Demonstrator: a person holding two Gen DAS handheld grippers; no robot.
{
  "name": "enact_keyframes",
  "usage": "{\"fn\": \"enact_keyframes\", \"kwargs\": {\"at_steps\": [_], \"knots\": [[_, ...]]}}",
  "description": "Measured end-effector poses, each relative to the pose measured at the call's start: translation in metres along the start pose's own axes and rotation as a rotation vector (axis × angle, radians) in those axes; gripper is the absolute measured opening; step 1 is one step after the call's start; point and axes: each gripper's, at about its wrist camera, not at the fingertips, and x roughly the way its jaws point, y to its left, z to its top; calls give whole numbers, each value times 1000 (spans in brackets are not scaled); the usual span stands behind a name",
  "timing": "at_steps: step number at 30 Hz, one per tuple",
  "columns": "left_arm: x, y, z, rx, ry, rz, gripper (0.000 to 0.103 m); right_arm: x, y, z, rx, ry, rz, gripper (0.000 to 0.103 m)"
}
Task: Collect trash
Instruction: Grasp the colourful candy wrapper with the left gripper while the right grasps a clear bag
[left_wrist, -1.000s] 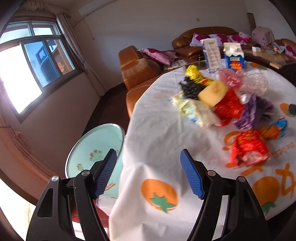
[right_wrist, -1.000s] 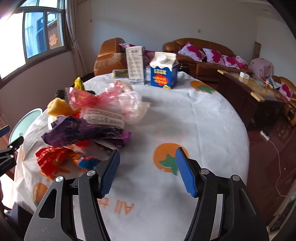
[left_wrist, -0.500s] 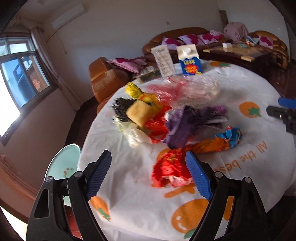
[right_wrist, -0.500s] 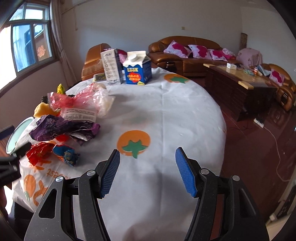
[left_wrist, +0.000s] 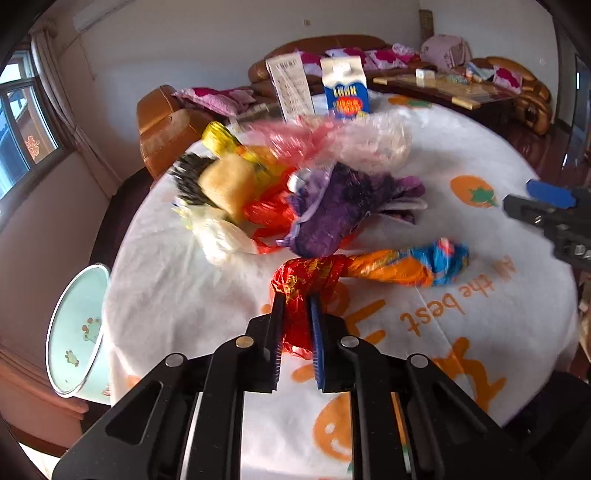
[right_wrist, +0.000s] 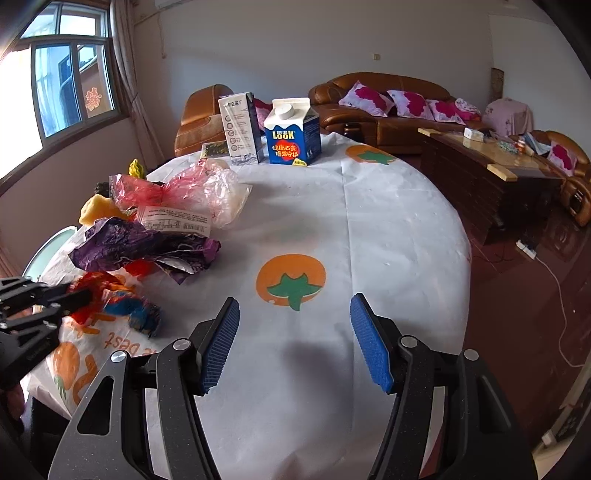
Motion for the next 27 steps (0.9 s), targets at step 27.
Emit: {"fn": "enact_keyframes", "kwargs": {"at_steps": [27], "knots": [[-34,168,0,-268,-78,320,12,113,48,97,-48,163,107,32]]}}
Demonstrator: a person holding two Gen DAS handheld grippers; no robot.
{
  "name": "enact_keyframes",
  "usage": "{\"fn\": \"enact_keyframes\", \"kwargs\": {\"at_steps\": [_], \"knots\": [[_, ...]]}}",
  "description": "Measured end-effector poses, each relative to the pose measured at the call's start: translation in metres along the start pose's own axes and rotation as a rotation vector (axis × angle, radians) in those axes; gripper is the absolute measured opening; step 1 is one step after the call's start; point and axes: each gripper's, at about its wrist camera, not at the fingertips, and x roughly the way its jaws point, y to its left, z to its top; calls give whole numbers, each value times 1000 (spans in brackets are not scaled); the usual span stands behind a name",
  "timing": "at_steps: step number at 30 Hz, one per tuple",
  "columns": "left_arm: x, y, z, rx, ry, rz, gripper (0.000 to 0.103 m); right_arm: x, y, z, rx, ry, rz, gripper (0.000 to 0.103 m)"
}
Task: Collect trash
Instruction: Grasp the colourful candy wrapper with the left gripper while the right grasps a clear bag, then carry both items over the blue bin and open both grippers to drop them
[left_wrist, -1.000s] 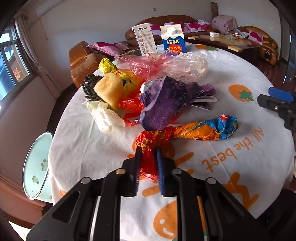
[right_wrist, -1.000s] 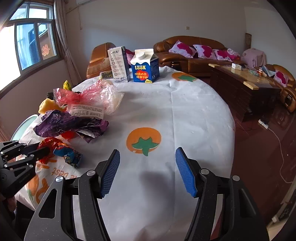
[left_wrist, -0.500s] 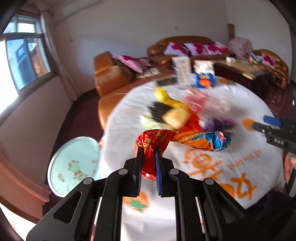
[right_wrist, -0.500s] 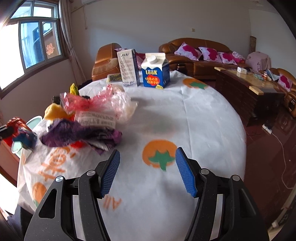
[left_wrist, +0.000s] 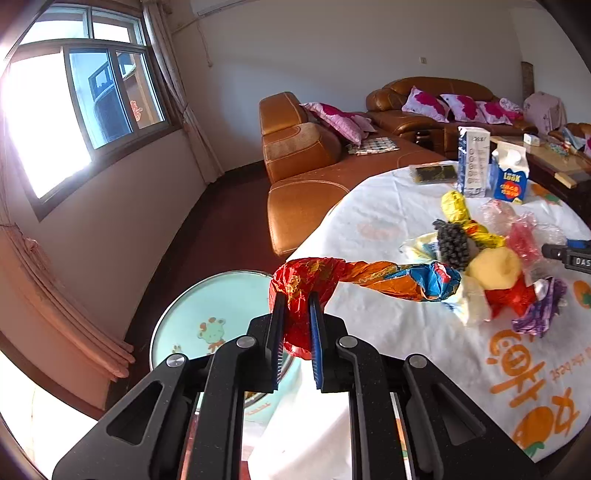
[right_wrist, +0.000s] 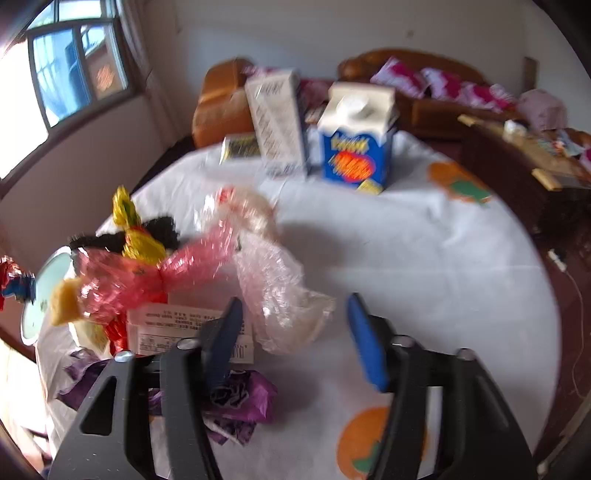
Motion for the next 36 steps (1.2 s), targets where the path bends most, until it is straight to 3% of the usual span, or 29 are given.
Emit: {"fn": "enact_keyframes", "kwargs": {"at_steps": [3,14,21,36], "knots": [[3,6,0,-5,4,4,12,5,0,0,-10,10,4,13],[6,43,2,-66,1,90,12,-50,10,31,-32,-157,-57,11],[12,73,-2,-91,28,178,12,-63,71,52,-115,-205,16,11],[25,135,-19,-111,61,350,12,-40,214,61,-300,-183,143,11]]}}
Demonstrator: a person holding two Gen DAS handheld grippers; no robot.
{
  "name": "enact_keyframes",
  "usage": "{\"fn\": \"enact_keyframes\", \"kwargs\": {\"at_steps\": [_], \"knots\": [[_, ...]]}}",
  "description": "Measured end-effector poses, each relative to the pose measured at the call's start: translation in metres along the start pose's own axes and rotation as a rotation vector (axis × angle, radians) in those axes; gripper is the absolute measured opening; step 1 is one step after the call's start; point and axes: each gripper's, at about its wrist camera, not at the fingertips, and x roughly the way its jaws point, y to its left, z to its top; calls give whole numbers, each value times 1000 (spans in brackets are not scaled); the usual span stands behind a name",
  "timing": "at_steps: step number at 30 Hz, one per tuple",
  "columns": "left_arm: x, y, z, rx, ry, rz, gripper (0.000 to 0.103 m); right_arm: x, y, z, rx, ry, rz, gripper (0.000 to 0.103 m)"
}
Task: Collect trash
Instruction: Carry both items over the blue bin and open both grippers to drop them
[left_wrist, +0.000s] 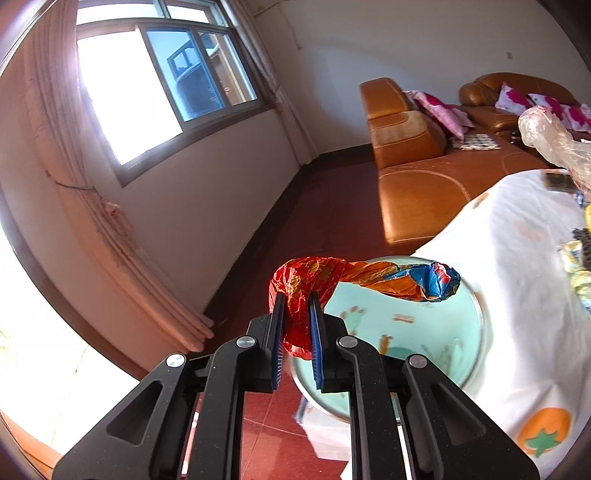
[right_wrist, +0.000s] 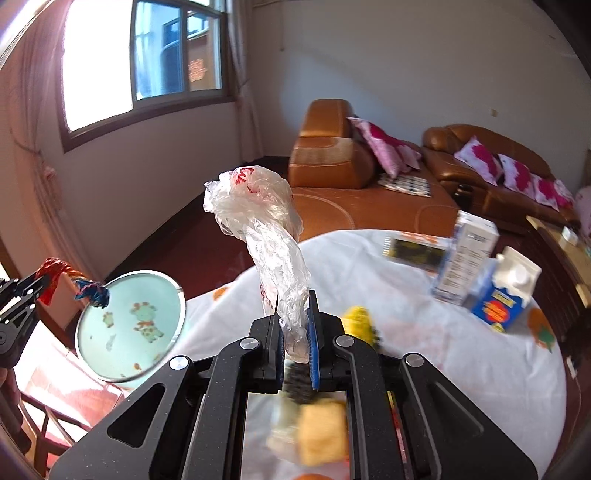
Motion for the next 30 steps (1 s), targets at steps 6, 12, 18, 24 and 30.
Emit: {"fn": "enact_keyframes", "kwargs": {"at_steps": [6,12,18,24,30], "knots": [[13,14,-4,-5,15,53,12,17,33,3,-48,18,25,11],[25,18,-8,-2,30,91,12,36,63,4,-94,45,53,11],[29,17,-11,14,28,130,12,47,86,0,-140,61,70,11],[33,17,-14,28,34,162,13,59,105,-6,-181,84,92,11],[37,18,-18,35,45,181,13,65,117,-10,-213,102,121,11]]}}
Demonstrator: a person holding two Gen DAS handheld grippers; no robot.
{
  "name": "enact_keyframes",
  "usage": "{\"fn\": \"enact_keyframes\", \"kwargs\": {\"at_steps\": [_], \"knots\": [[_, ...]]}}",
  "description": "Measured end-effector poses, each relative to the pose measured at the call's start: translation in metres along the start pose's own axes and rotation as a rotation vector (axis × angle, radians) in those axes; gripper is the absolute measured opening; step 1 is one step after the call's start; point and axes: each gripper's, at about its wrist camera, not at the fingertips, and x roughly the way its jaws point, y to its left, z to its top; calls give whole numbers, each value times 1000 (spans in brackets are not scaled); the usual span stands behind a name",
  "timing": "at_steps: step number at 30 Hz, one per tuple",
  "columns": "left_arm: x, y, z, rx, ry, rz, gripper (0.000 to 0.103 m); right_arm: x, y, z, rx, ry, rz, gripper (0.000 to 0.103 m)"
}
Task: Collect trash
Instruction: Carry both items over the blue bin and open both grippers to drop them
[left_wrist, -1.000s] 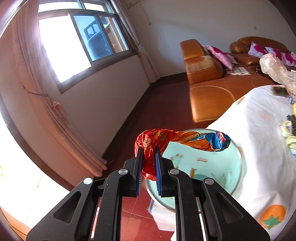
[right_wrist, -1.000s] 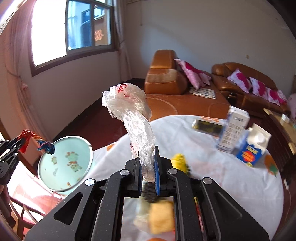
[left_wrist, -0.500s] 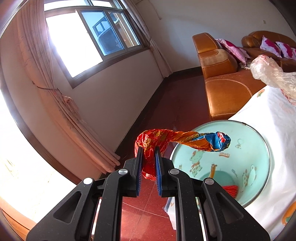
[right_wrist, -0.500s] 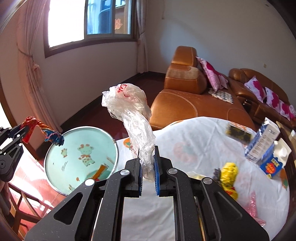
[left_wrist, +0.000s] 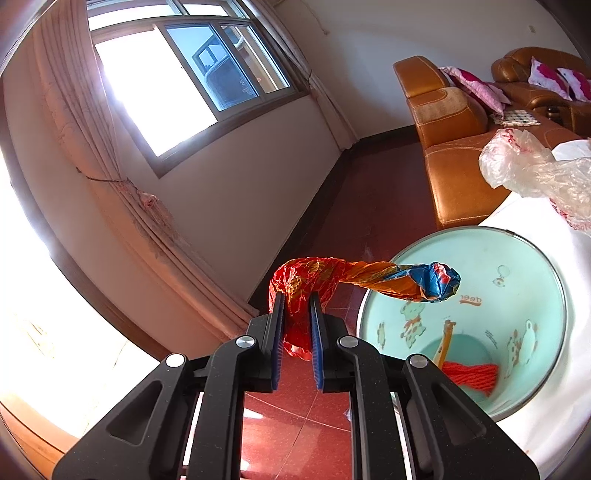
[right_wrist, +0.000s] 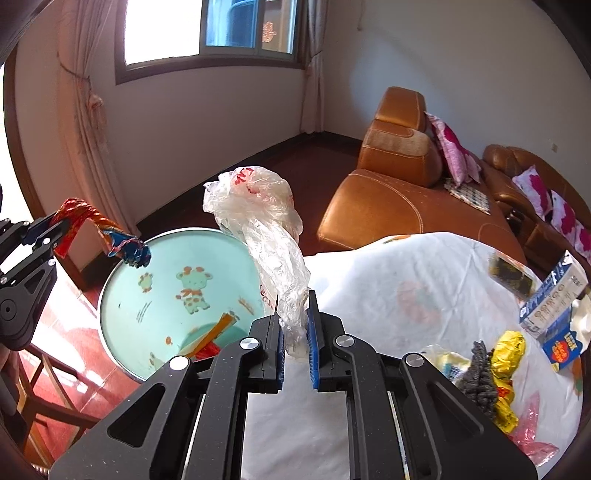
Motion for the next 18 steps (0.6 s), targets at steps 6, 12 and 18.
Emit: {"fn": "enact_keyframes", "kwargs": {"at_steps": [6,12,18], "knots": [[2,0,-1,2,5,3,13,2,6,-1,-13,4,12,11],[2,-1,0,1,6,2,13,4,9,0,-21,6,16,11],[4,0,-1,3,6,-5,13,4,11,0,-29,8,21,11]]}}
